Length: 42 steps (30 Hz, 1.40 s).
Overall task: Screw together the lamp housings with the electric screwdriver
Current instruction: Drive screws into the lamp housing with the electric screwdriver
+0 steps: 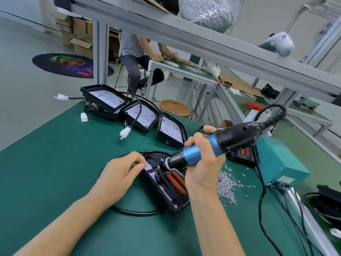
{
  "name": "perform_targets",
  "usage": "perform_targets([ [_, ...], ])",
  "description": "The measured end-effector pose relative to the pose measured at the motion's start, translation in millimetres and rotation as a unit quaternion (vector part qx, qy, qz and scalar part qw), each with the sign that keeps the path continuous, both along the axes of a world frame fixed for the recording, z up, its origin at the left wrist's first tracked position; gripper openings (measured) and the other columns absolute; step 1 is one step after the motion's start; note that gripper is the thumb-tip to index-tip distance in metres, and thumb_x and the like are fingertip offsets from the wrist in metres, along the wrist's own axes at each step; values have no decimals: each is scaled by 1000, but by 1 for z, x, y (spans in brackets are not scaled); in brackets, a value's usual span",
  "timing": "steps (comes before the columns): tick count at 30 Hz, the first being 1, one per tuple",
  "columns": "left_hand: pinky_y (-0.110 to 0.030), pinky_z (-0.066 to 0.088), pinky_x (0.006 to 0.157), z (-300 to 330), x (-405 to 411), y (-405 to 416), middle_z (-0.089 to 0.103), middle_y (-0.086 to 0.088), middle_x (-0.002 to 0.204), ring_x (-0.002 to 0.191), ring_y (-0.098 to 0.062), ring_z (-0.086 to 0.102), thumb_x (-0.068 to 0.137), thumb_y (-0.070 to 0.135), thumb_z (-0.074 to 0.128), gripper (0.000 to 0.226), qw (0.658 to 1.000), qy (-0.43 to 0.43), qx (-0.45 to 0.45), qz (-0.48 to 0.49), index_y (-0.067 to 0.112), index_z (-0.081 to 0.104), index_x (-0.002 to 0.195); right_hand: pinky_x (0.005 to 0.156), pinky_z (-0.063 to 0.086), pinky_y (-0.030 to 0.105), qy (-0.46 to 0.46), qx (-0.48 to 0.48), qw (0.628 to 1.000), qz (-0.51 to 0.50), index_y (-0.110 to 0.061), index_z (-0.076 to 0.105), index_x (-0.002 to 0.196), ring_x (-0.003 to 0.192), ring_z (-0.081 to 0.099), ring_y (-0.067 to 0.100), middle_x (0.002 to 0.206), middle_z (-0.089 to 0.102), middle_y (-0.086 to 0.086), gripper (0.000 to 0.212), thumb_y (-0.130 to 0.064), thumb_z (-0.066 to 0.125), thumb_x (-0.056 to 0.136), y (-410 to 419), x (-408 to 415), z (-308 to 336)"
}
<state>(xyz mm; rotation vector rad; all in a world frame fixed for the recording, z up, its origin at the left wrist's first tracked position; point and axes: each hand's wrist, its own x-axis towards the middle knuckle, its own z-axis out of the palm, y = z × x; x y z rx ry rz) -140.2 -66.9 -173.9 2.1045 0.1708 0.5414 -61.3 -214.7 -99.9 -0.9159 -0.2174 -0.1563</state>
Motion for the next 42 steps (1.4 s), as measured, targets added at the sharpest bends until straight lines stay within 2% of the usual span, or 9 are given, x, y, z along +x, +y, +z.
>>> perform_targets([
  [5, -37, 48, 75, 0, 0, 0, 64, 12, 75, 71, -15, 57, 92, 19, 57, 15, 1000, -2, -3, 4, 31, 60, 83, 61, 44, 29, -22, -20, 999, 10, -14, 54, 90, 61, 49, 21, 59, 54, -3, 23, -3, 61, 70, 5, 4, -1],
  [9, -32, 46, 73, 1, 0, -1, 63, 10, 74, 69, -16, 55, 92, 18, 58, 16, 1000, -6, -4, 6, 30, 60, 82, 65, 43, 32, -26, -44, 999, 15, -25, 60, 64, 62, 49, 22, 61, 53, -2, 24, -2, 62, 69, 5, 6, 0],
  [12, -33, 46, 72, 2, 1, -2, 64, 7, 72, 68, -17, 55, 92, 17, 58, 15, 1000, -7, -5, 7, 29, 60, 82, 65, 42, 33, -38, -60, 997, 19, -25, 60, 58, 64, 48, 23, 60, 53, -2, 25, -3, 62, 69, 5, 6, 0],
  [16, -23, 44, 70, 4, 1, -4, 63, 17, 78, 72, -11, 55, 92, 15, 59, 16, 1000, -6, 4, 14, 27, 60, 81, 65, 42, 32, -36, -56, 997, 25, -24, 61, 61, 65, 48, 23, 62, 53, -1, 23, -3, 62, 70, 4, 5, 0],
  [22, -24, 41, 59, 10, 3, -5, 61, 21, 77, 60, -6, 51, 92, 19, 59, 19, 999, 7, 36, 31, 32, 58, 78, 63, 48, 25, 8, 35, 999, -10, -15, 55, 96, 61, 53, 17, 62, 56, -2, 29, -6, 65, 71, -13, -1, 2],
  [26, -30, 45, 65, 28, 9, -18, 62, 15, 79, 69, -7, 54, 90, 16, 59, 20, 997, -29, 58, 36, 32, 58, 78, 62, 50, 25, 2, 80, 993, -89, -15, 54, 97, 56, 56, 14, 58, 57, -4, 28, -3, 62, 72, -56, -7, 5],
  [32, -30, 44, 68, 61, 53, -73, 59, 9, 73, 70, -8, 52, 90, 18, 59, 12, 990, -40, 120, -60, 24, 61, 80, 60, 49, 20, 7, 114, 974, -196, -19, 54, 92, 54, 53, 10, 58, 53, -7, 24, -4, 58, 73, -122, -25, 4],
  [35, -31, 46, 75, 67, 90, -112, 63, 10, 82, 79, -11, 55, 91, 20, 57, 10, 975, 22, 186, -121, 21, 64, 83, 61, 49, 21, 23, 113, 966, -233, -20, 55, 91, 54, 52, 11, 58, 52, -7, 24, 2, 55, 81, -143, -32, -4],
  [42, -40, 52, 84, 41, 137, -169, 70, -13, 99, 92, -31, 64, 88, 3, 49, 23, 910, 207, 308, -184, 4, 71, 93, 58, 52, 22, 60, 116, 957, -261, -17, 56, 90, 51, 54, 12, 54, 54, -3, 28, 10, 54, 86, -164, -23, -19],
])
